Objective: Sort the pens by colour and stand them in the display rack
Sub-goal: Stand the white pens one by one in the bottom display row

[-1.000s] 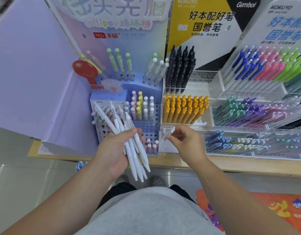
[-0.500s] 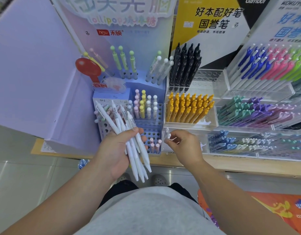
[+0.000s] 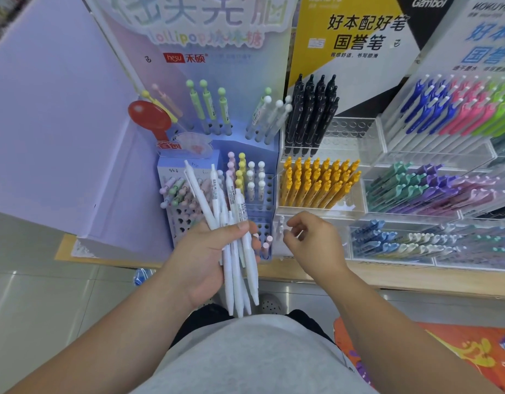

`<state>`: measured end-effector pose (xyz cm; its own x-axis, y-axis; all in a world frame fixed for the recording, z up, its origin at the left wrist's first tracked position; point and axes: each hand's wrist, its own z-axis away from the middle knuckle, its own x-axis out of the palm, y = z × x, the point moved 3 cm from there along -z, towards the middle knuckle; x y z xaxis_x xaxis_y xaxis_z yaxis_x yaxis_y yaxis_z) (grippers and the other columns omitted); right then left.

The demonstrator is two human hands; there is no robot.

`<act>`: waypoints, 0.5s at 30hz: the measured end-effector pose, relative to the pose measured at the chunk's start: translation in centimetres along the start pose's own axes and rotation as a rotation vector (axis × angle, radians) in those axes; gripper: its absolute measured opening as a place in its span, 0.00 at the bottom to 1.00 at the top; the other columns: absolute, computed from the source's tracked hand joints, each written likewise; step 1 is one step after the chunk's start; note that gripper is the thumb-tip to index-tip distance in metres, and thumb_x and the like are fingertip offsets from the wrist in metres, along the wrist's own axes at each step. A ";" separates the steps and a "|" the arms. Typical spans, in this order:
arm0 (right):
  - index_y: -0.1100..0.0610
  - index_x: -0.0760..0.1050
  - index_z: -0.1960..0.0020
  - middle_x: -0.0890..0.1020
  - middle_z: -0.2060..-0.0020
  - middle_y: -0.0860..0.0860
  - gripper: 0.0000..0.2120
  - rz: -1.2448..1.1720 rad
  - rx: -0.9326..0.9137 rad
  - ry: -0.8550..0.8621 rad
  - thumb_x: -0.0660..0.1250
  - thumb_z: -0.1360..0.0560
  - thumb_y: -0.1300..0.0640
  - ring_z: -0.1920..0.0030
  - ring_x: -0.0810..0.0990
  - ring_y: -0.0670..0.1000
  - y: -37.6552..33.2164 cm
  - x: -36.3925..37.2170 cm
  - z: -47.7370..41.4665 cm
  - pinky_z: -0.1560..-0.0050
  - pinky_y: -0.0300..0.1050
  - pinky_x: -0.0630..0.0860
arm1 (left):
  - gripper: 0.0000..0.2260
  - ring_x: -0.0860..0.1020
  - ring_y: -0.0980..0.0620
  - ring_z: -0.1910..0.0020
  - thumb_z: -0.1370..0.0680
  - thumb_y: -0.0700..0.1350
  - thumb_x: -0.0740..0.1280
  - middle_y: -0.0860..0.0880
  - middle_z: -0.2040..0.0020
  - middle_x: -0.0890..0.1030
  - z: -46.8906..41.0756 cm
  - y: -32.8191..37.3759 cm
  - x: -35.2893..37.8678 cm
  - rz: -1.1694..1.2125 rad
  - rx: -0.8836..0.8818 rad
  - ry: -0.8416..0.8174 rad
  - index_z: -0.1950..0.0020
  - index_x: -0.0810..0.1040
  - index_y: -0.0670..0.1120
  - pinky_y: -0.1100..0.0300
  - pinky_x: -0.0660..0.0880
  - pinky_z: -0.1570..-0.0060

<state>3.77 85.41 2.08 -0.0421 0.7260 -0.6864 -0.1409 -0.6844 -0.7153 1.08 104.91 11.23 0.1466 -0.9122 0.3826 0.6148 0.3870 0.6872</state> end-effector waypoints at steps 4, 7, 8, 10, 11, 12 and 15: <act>0.58 0.79 0.60 0.81 0.67 0.55 0.11 -0.524 0.079 -0.074 0.72 0.25 0.52 0.70 0.77 0.48 -5.3 -3.1 0.4 0.67 0.40 0.73 | 0.15 0.82 0.43 0.62 0.30 0.38 0.70 0.40 0.60 0.82 -0.2 0.0 1.0 -0.027 -0.007 -0.031 0.45 0.78 0.34 0.53 0.81 0.65; 0.65 0.79 0.59 0.80 0.69 0.57 0.15 -0.666 0.130 -0.225 0.75 0.28 0.52 0.72 0.77 0.50 -8.6 -4.3 0.5 0.73 0.37 0.71 | 0.16 0.79 0.38 0.57 0.28 0.36 0.70 0.38 0.58 0.81 -0.3 -0.2 1.8 -0.061 -0.006 -0.070 0.41 0.78 0.36 0.50 0.81 0.61; 0.65 0.79 0.58 0.80 0.70 0.57 0.16 -0.657 0.141 -0.238 0.77 0.30 0.53 0.72 0.78 0.51 -9.1 -4.4 0.5 0.74 0.36 0.71 | 0.16 0.78 0.38 0.56 0.28 0.35 0.69 0.36 0.55 0.80 -0.4 -0.3 2.0 -0.070 -0.003 -0.078 0.40 0.77 0.36 0.49 0.80 0.59; 0.67 0.78 0.58 0.80 0.71 0.58 0.17 -0.632 0.159 -0.240 0.80 0.33 0.54 0.72 0.78 0.52 -9.4 -4.3 0.3 0.75 0.36 0.71 | 0.16 0.77 0.37 0.54 0.25 0.33 0.68 0.34 0.51 0.79 -0.5 -0.5 2.3 -0.087 0.000 -0.084 0.38 0.76 0.35 0.49 0.80 0.56; 0.68 0.79 0.58 0.79 0.71 0.58 0.17 -0.635 0.169 -0.244 0.80 0.33 0.55 0.73 0.78 0.51 -9.4 -4.4 0.3 0.75 0.37 0.71 | 0.15 0.77 0.37 0.54 0.25 0.32 0.67 0.33 0.50 0.78 -0.6 -0.5 2.4 -0.093 0.001 -0.088 0.38 0.77 0.35 0.49 0.80 0.55; 0.69 0.79 0.58 0.79 0.72 0.58 0.17 -0.646 0.178 -0.248 0.80 0.32 0.56 0.73 0.78 0.51 -9.2 -4.3 0.2 0.75 0.37 0.71 | 0.15 0.77 0.37 0.54 0.25 0.32 0.67 0.33 0.49 0.78 -0.6 -0.5 2.4 -0.093 -0.002 -0.089 0.38 0.77 0.36 0.48 0.80 0.55; 0.68 0.80 0.58 0.80 0.73 0.54 0.13 -0.685 0.204 -0.271 0.77 0.29 0.58 0.74 0.79 0.49 -9.0 -4.7 0.1 0.73 0.39 0.73 | 0.17 0.79 0.40 0.59 0.28 0.34 0.70 0.35 0.51 0.79 -0.7 -0.5 2.3 -0.070 -0.027 -0.076 0.39 0.79 0.37 0.48 0.79 0.56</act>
<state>5.13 88.16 11.73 -0.1170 0.9929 -0.0234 -0.4017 -0.0688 -0.9132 1.62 102.54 11.36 0.0438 -0.9236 0.3809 0.6425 0.3180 0.6972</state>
